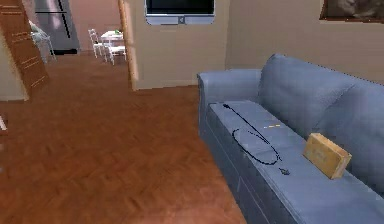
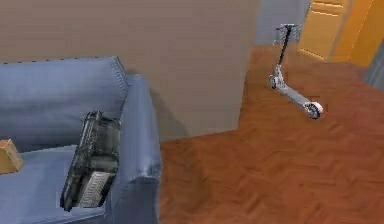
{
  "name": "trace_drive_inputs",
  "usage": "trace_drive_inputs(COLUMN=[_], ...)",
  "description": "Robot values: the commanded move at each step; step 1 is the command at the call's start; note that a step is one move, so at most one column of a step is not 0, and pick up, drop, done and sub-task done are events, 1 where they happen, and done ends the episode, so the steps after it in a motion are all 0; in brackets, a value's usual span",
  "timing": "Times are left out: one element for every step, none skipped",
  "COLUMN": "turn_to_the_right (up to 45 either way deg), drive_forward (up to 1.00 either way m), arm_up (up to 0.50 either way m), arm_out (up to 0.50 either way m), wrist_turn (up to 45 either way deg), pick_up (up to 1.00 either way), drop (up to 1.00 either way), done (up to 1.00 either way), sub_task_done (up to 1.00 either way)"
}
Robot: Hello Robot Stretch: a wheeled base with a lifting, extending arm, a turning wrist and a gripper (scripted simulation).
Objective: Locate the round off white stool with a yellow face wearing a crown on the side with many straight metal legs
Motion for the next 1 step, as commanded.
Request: trace_drive_inputs(turn_to_the_right=[0.0], drive_forward=[0.60], arm_up=[0.00], arm_out=[0.00], wrist_turn=[0.0], pick_up=[0.00], drop=[0.00], done=[0.00], sub_task_done=[0.00])
